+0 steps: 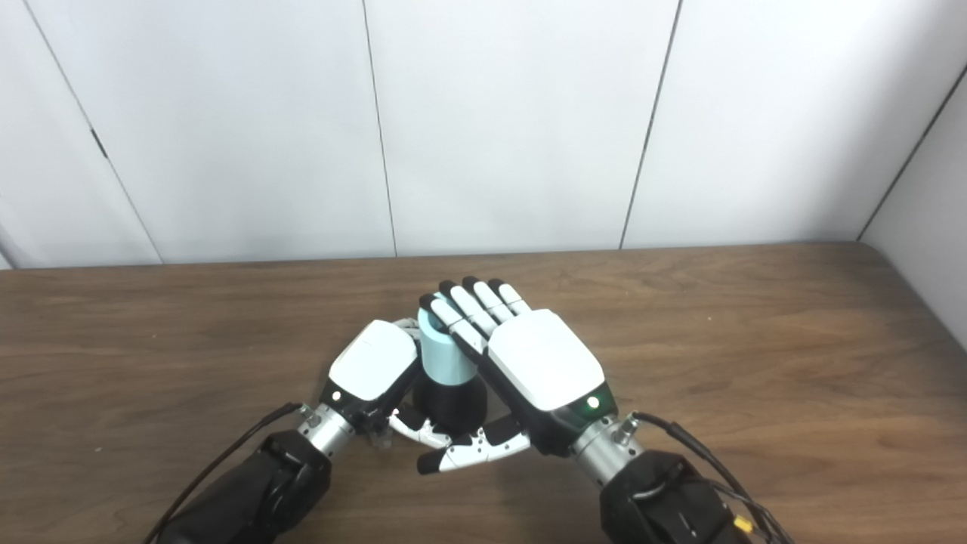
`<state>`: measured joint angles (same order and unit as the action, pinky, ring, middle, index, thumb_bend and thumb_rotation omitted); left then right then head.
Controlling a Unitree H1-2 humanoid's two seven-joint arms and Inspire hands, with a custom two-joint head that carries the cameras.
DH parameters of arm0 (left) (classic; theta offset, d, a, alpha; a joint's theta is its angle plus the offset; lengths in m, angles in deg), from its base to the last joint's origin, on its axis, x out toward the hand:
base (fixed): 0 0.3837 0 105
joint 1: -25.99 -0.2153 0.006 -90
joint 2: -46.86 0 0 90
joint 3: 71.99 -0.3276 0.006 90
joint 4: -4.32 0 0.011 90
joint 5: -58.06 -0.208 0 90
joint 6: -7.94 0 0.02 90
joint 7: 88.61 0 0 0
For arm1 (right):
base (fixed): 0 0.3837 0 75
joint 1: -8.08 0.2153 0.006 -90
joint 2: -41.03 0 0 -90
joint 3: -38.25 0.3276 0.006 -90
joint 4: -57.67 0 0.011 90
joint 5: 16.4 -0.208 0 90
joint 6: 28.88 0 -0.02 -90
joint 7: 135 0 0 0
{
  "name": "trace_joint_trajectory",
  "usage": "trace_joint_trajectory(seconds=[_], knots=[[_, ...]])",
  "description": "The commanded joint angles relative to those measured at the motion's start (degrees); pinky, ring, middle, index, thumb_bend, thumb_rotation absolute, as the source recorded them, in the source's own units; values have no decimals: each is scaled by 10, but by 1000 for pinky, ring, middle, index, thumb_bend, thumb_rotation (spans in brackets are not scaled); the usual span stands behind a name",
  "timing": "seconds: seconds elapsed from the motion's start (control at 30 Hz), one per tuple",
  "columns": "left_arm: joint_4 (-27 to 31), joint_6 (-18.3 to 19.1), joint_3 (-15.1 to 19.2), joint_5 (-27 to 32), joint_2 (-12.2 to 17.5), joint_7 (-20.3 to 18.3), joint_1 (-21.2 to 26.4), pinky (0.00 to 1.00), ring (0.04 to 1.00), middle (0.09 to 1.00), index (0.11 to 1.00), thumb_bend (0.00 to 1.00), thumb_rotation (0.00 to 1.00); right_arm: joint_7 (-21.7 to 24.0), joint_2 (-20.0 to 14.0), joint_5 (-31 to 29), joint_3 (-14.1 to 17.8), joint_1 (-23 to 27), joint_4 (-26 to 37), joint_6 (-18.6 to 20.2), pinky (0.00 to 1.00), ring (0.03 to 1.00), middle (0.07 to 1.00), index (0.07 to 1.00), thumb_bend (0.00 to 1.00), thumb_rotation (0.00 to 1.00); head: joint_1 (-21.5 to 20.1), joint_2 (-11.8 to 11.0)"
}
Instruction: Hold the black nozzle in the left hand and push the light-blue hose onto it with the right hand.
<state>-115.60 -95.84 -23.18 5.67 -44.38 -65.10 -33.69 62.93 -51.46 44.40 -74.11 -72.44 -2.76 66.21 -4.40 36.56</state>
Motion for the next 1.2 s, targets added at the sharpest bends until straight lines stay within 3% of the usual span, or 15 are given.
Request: trace_joint_trajectory(seconds=[0.0,0.47,0.67,0.83,1.17], knots=[[-71,-4,-55,-21,-18,-48,-110,682,484,428,504,501,0,114,-25,-23,-29,-34,-28,1,1000,1000,954,906,891,810,-1,0],[-63,4,-59,-28,-17,-55,-110,690,486,436,512,501,0,126,-36,-36,-53,-23,-54,4,1000,989,938,890,895,820,3,0],[-59,0,-57,-25,-14,-51,-113,689,488,417,515,499,0,181,-42,-34,-77,-28,-68,29,1000,1000,995,954,880,924,1,2],[-65,-5,-54,-21,-17,-45,-112,673,485,415,513,499,0,183,-44,-33,-92,-30,-84,34,997,1000,1000,973,871,994,-1,-1],[-69,-7,-55,-23,-15,-44,-111,678,473,405,510,498,0,189,-48,-38,-105,-25,-115,48,1000,1000,1000,997,867,1000,-1,-2]])
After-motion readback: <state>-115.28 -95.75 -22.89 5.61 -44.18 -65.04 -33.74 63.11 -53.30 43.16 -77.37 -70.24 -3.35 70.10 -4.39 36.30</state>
